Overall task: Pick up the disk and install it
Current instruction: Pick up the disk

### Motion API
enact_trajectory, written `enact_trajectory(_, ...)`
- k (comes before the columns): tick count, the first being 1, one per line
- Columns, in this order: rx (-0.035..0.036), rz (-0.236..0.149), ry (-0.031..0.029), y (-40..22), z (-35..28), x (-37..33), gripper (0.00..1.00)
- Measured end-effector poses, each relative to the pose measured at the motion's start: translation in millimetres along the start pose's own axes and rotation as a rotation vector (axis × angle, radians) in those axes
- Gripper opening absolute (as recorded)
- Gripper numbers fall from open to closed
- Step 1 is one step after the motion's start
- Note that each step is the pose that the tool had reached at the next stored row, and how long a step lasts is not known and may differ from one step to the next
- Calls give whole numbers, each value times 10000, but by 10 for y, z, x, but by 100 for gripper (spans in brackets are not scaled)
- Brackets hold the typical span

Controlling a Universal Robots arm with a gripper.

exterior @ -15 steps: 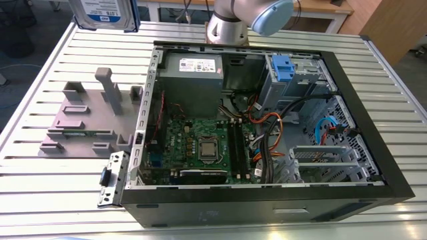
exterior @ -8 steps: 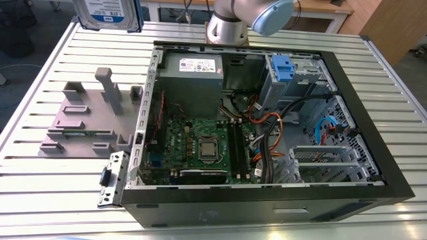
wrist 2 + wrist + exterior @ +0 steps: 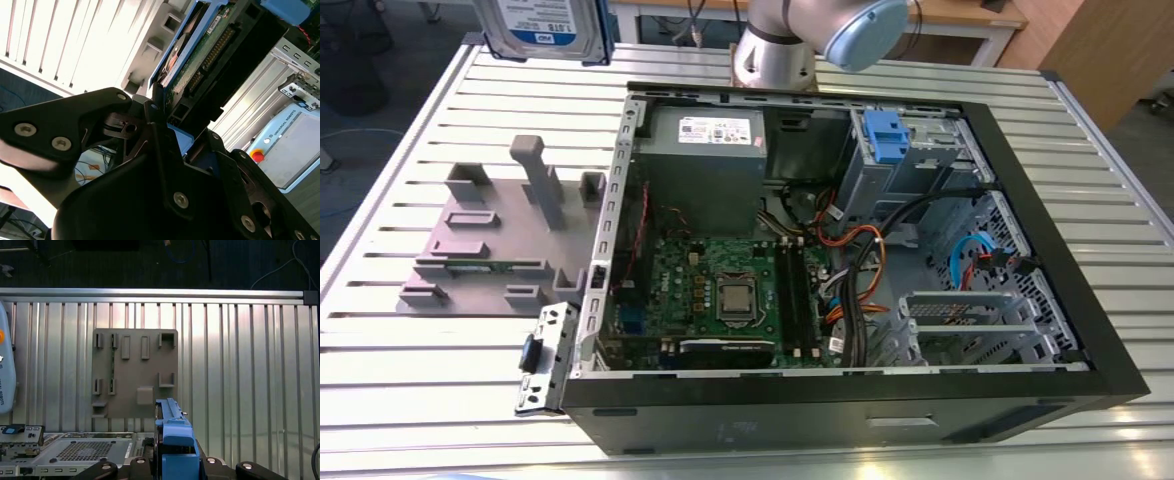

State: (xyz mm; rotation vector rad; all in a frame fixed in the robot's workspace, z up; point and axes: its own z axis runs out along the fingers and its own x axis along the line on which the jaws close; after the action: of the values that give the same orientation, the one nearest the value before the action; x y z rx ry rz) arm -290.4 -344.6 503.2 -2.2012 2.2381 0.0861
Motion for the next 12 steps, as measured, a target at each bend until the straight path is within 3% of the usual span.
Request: enact_trajectory(12, 0, 1, 0, -107, -4, -2, 37)
